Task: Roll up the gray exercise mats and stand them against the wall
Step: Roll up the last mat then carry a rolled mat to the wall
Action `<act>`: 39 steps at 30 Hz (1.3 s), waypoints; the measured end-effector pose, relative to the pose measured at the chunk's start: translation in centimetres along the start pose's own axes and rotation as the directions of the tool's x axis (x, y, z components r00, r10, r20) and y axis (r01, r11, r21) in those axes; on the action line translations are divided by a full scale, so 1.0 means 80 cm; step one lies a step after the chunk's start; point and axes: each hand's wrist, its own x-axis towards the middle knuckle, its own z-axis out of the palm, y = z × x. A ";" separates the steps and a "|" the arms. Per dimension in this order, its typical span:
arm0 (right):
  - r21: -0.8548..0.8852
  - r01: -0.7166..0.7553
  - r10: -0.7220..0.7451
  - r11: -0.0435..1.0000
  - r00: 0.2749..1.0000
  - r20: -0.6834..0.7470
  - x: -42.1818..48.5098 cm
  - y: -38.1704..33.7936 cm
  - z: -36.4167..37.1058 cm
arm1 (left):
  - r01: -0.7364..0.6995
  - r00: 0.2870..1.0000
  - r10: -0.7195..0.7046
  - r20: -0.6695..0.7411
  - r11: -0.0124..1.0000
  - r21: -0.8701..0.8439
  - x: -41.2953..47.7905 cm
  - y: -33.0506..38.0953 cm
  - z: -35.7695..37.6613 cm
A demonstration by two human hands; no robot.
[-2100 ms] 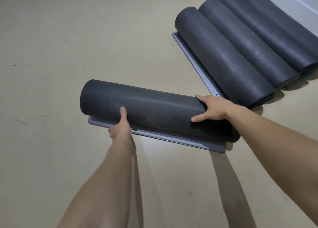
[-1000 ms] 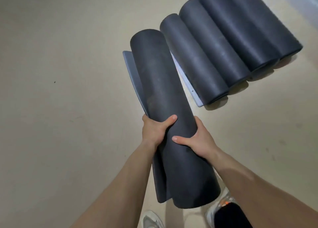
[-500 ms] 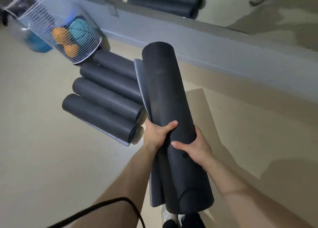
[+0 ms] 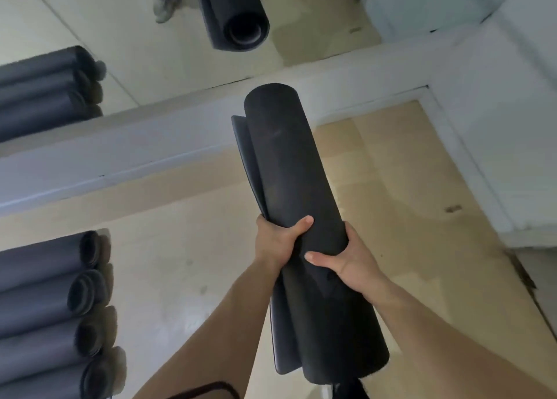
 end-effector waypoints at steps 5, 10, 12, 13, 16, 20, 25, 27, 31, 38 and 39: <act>0.060 -0.060 0.067 0.996 0.992 -0.111 0.075 0.044 -0.176 | -0.017 0.993 0.009 0.118 0.997 0.070 0.053 0.049 0.203; 0.068 -0.098 0.110 0.993 0.969 -0.221 0.157 0.083 -0.307 | -0.022 0.974 -0.003 0.225 0.994 0.107 0.121 0.076 0.372; 0.067 -0.125 0.138 0.990 0.958 -0.253 0.195 0.101 -0.348 | -0.016 0.967 -0.018 0.254 0.991 0.131 0.154 0.081 0.428; 0.063 -0.143 0.155 0.988 0.952 -0.266 0.214 0.109 -0.367 | -0.012 0.964 -0.025 0.266 0.991 0.137 0.170 0.083 0.454; 0.038 -0.170 0.173 0.985 0.942 -0.289 0.284 0.138 -0.419 | -0.024 0.954 -0.016 0.301 0.991 0.128 0.227 0.081 0.530; -0.020 -0.167 0.153 0.986 0.939 -0.308 0.383 0.186 -0.472 | -0.027 0.949 0.003 0.315 0.997 0.072 0.311 0.054 0.622; -0.160 -0.162 0.105 0.974 0.943 -0.316 0.497 0.253 -0.532 | -0.021 0.949 0.009 0.314 0.999 0.032 0.407 0.008 0.725; -0.205 -0.152 0.079 0.967 0.942 -0.326 0.537 0.277 -0.557 | -0.001 0.952 -0.008 0.307 1.000 0.028 0.436 -0.006 0.763; -0.321 -0.151 0.029 0.935 0.934 -0.355 0.591 0.323 -0.589 | -0.022 0.957 -0.024 0.290 0.988 0.152 0.483 -0.036 0.831; -0.499 -0.208 0.003 0.841 0.925 -0.380 0.624 0.340 -0.622 | -0.088 0.973 0.041 0.225 0.975 0.205 0.506 -0.034 0.894; -0.547 -0.203 -0.035 0.812 0.919 -0.394 0.626 0.336 -0.626 | -0.092 0.977 0.049 0.206 0.975 0.201 0.506 -0.030 0.901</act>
